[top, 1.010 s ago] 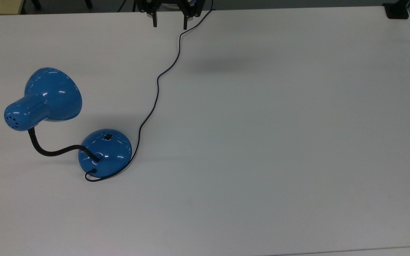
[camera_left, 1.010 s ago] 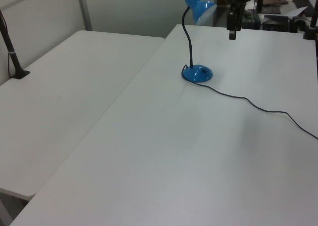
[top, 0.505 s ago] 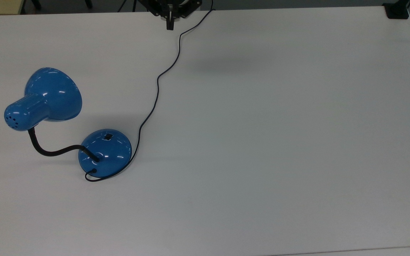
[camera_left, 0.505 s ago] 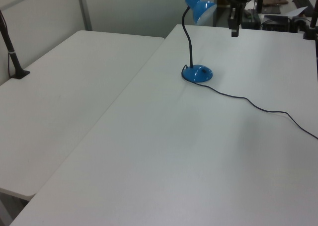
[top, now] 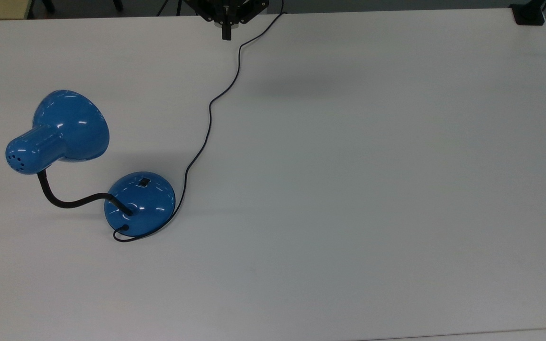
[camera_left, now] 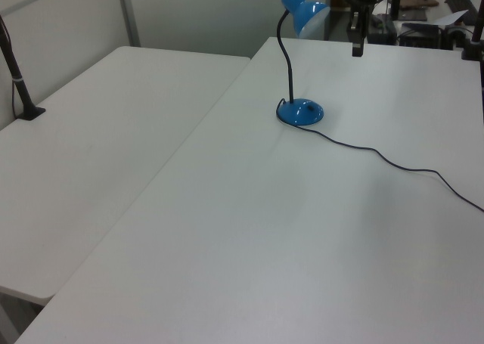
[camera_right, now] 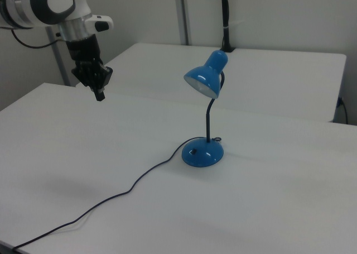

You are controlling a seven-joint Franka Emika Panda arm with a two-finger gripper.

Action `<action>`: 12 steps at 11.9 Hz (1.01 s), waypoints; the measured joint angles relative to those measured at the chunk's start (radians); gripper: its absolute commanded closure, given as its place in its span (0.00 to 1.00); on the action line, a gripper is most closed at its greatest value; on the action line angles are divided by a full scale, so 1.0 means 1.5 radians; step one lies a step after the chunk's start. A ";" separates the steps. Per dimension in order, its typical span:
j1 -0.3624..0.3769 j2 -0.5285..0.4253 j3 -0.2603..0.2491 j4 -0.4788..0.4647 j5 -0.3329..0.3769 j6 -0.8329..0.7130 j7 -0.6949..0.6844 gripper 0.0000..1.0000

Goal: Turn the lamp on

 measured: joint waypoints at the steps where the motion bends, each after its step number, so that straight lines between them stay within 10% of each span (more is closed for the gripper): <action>1: 0.000 0.000 0.000 0.000 0.000 0.000 0.000 1.00; 12: -0.015 0.007 0.000 -0.052 0.000 0.081 0.000 1.00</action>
